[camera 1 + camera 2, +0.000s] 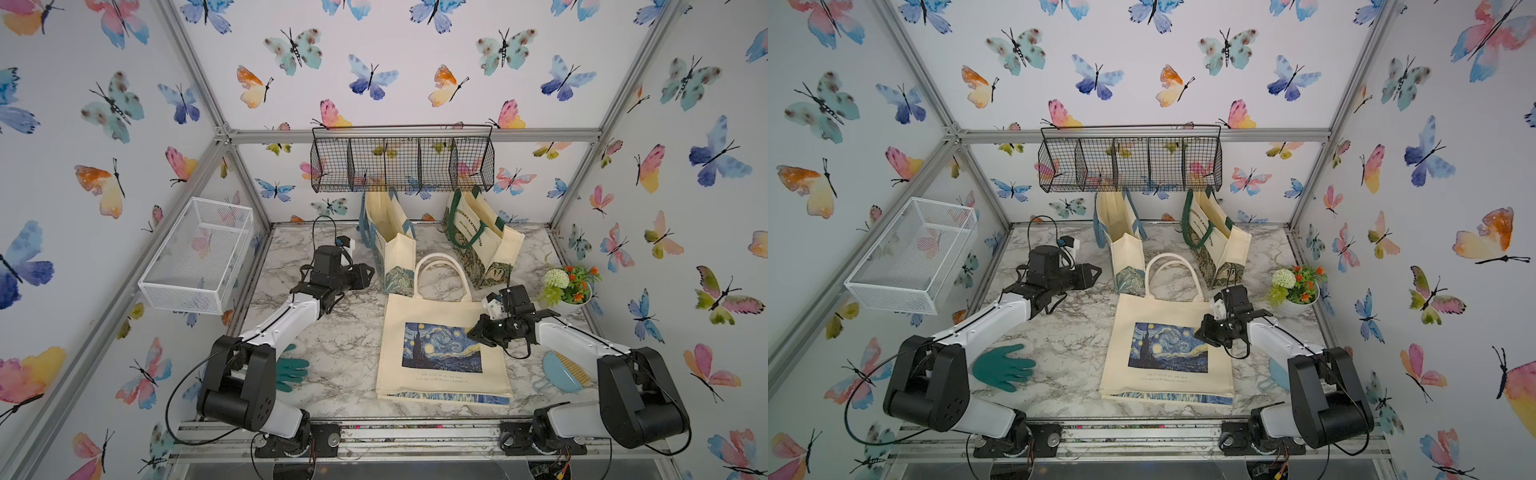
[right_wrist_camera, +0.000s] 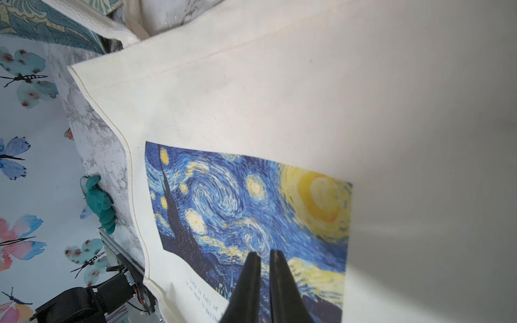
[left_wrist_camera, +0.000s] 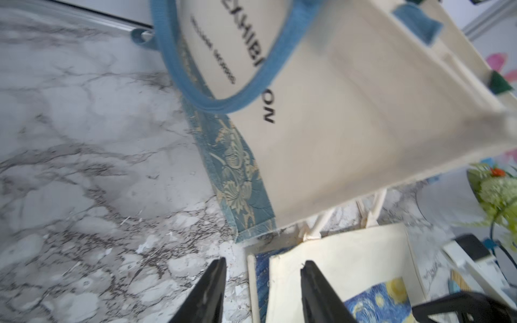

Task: Put away the canvas bag
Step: Move the canvas bag to the center of the board.

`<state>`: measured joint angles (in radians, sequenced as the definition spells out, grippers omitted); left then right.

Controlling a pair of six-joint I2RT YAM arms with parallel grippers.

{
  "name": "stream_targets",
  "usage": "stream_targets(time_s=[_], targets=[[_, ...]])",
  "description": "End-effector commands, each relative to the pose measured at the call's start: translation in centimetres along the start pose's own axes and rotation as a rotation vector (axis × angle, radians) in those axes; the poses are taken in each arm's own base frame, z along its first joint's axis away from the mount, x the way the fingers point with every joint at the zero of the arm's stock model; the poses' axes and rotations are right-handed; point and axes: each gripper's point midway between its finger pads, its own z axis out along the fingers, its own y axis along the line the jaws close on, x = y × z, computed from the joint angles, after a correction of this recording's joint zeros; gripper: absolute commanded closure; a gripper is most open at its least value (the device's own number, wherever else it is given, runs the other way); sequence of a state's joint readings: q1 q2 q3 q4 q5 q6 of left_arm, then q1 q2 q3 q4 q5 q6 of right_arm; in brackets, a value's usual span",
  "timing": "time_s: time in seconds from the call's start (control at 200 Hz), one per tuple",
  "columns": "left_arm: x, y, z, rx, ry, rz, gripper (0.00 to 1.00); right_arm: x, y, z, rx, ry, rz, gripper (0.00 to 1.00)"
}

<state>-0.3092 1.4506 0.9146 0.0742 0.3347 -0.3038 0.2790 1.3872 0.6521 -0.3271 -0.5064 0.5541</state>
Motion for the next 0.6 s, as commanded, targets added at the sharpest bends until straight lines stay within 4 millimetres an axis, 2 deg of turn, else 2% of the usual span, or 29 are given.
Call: stream_targets(time_s=[0.0,0.125,0.225,0.29,0.415,0.596], targets=[[-1.7,-3.5,-1.4,0.127,-0.122,0.159,0.52,0.1,0.5,-0.2,-0.03,-0.008,-0.009,0.88],[-3.0,-2.6,-1.2,0.041,-0.202,0.179,0.57,0.2,0.7,-0.2,-0.038,-0.002,-0.011,0.88],[-3.6,-2.1,-0.3,-0.003,-0.212,0.189,0.62,0.2,0.8,-0.2,-0.045,0.0,-0.01,0.88],[-3.7,-2.6,0.3,0.026,-0.206,0.196,0.67,0.2,0.9,-0.2,-0.047,0.0,-0.01,0.88],[-4.1,-3.5,1.2,0.068,-0.193,0.212,0.67,0.2,0.8,-0.1,-0.046,0.0,-0.009,0.88],[-3.8,-5.3,1.5,0.167,-0.17,0.247,0.66,0.5,0.5,0.1,-0.045,0.006,-0.003,0.88]])
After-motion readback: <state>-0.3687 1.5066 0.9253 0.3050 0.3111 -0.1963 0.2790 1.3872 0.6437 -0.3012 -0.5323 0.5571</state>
